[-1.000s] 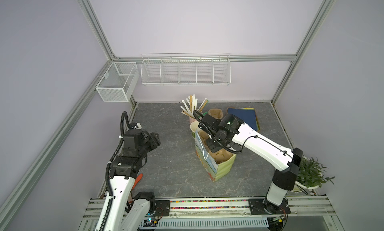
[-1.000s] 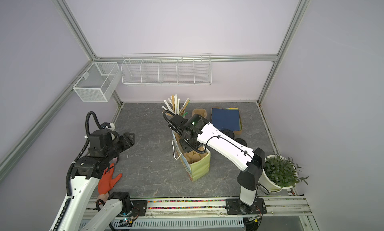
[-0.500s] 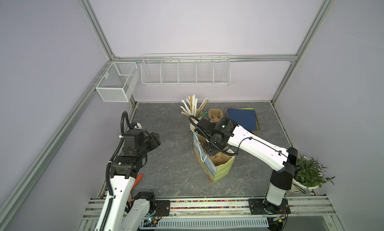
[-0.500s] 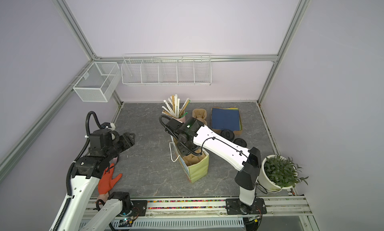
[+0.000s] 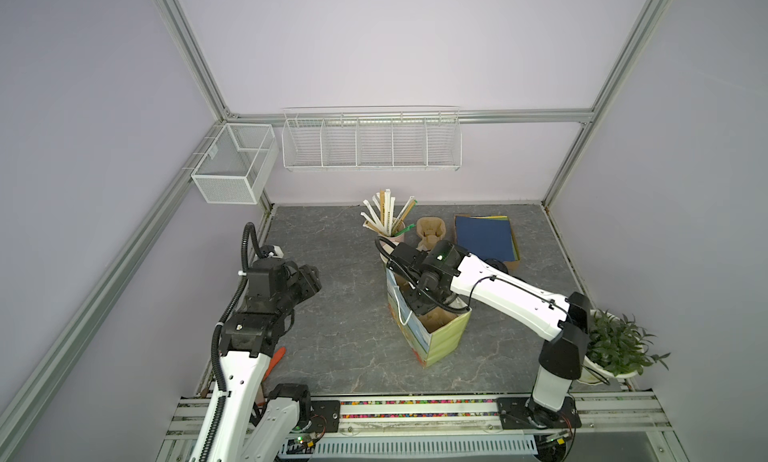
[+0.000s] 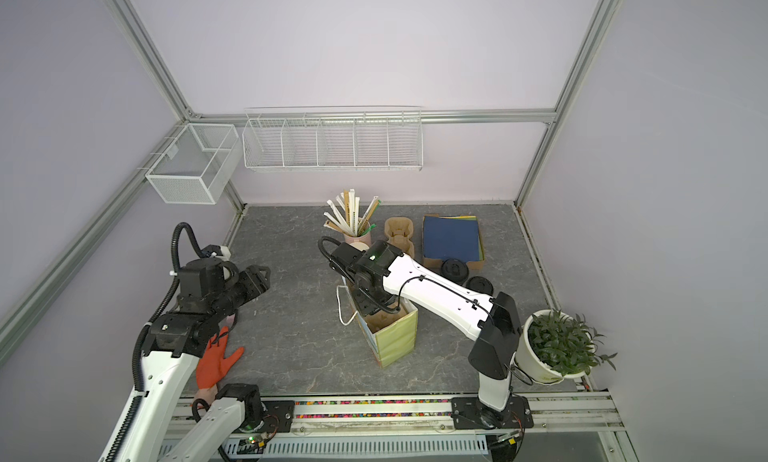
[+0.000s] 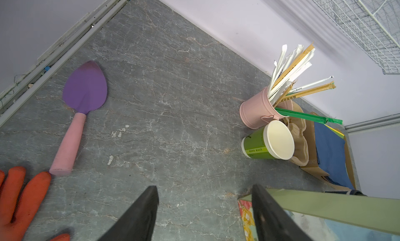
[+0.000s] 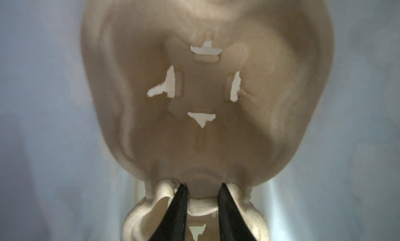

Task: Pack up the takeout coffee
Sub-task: 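Push the cup carrier down to the bag bottom with the right gripper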

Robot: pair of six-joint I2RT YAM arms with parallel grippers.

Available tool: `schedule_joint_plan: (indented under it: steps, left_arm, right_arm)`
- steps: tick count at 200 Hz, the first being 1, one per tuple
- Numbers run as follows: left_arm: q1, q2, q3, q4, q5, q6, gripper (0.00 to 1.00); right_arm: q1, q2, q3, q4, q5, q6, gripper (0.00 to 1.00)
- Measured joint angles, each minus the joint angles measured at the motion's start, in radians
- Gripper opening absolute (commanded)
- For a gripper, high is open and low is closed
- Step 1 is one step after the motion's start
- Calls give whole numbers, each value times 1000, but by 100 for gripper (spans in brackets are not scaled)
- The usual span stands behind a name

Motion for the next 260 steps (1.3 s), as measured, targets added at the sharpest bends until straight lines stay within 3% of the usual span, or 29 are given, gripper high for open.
schedule_joint_plan:
  steps: [260]
  left_arm:
    - [0, 9, 0, 0, 0, 0, 69]
  right_arm:
    - [-3, 8, -235, 189, -54, 35, 30]
